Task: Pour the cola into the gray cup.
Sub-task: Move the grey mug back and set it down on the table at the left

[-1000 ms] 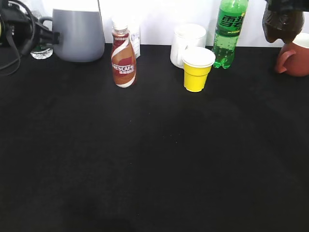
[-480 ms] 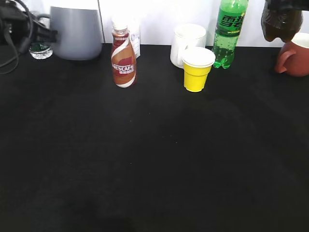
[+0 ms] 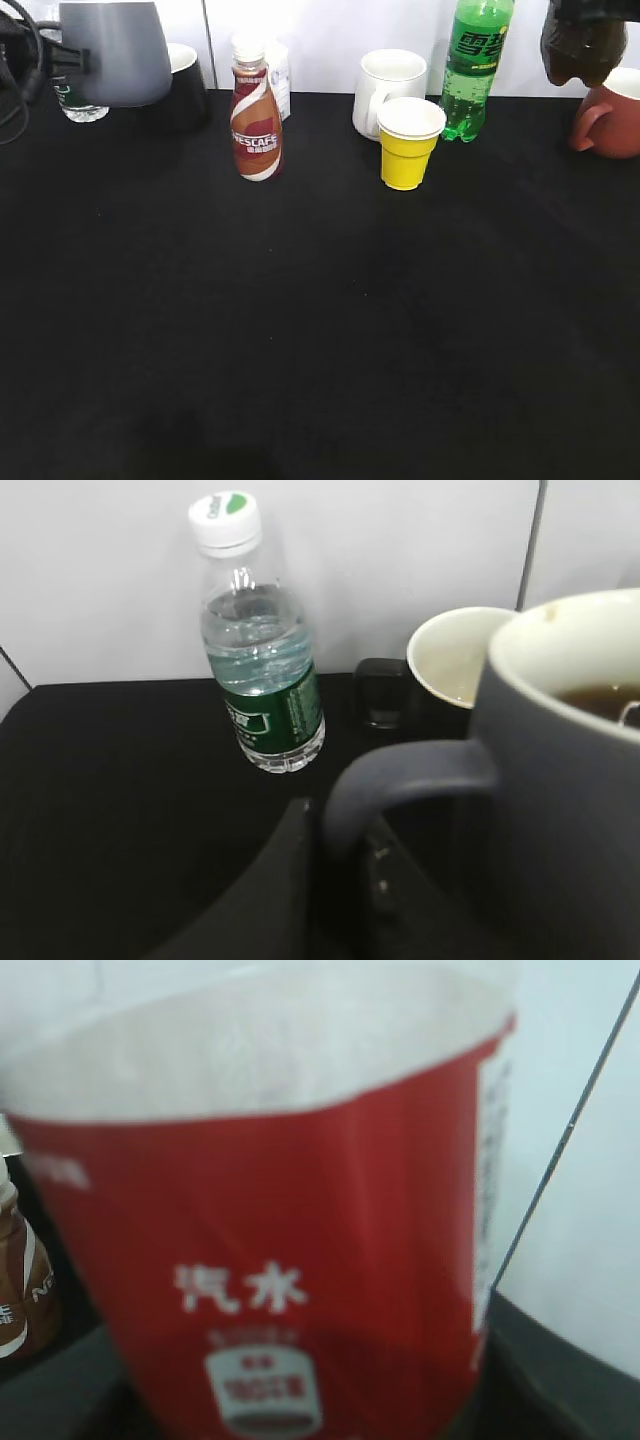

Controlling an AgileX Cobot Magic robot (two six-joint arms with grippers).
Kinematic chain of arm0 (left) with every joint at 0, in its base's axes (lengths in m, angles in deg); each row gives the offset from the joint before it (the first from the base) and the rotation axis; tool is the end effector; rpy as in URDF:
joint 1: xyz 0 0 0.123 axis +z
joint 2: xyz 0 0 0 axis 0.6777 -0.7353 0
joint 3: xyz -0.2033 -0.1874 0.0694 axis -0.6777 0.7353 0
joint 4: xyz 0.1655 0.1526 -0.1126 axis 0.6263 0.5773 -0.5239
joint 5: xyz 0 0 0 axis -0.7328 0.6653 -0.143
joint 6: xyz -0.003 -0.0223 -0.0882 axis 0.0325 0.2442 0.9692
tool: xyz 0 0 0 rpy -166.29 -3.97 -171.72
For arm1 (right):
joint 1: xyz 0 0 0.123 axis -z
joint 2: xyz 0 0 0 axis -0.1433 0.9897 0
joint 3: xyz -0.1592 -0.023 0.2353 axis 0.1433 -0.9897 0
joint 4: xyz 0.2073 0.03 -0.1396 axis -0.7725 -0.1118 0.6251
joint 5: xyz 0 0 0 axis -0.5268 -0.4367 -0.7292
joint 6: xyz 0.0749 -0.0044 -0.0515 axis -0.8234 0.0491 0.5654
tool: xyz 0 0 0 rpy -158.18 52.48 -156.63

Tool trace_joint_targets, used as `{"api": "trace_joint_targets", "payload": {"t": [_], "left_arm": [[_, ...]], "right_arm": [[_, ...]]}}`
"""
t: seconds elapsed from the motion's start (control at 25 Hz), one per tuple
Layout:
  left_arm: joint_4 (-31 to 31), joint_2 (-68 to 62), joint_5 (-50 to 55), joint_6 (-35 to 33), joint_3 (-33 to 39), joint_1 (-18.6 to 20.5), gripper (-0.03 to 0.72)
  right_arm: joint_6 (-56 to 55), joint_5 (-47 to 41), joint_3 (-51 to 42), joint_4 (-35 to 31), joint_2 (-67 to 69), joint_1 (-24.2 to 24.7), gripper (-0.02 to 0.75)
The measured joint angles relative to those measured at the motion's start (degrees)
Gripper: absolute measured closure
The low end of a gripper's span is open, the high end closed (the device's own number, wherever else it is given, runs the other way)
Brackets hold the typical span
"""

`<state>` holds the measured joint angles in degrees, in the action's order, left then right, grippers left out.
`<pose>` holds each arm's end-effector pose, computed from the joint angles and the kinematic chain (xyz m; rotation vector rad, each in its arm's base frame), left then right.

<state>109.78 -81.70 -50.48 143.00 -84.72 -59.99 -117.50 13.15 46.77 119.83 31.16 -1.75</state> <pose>0.3310 -0.0722 0.2696 0.0186 1.9841 0.0897 0.2997 0.0812 0.3178 -0.5068 1.6305 0.2811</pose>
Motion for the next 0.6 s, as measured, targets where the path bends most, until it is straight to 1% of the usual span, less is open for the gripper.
{"api": "trace_joint_targets", "payload": {"t": [0.4, 0.48, 0.52, 0.6], "left_arm": [[-0.04, 0.00, -0.64, 0.10, 0.00, 0.06, 0.640], [-0.04, 0.00, -3.59, 0.10, 0.00, 1.32, 0.640], [0.02, 0.00, -5.00, -0.28, 0.00, 2.63, 0.640], [0.16, 0.25, -9.16, -4.09, 0.00, 5.58, 0.640]], "right_arm": [[0.17, 0.05, 0.00, 0.22, 0.00, 0.00, 0.272], [0.17, 0.05, 0.00, 0.27, 0.00, 0.00, 0.272], [0.17, 0.05, 0.00, 0.27, 0.00, 0.00, 0.272], [0.43, 0.05, 0.00, 0.27, 0.00, 0.00, 0.272]]}}
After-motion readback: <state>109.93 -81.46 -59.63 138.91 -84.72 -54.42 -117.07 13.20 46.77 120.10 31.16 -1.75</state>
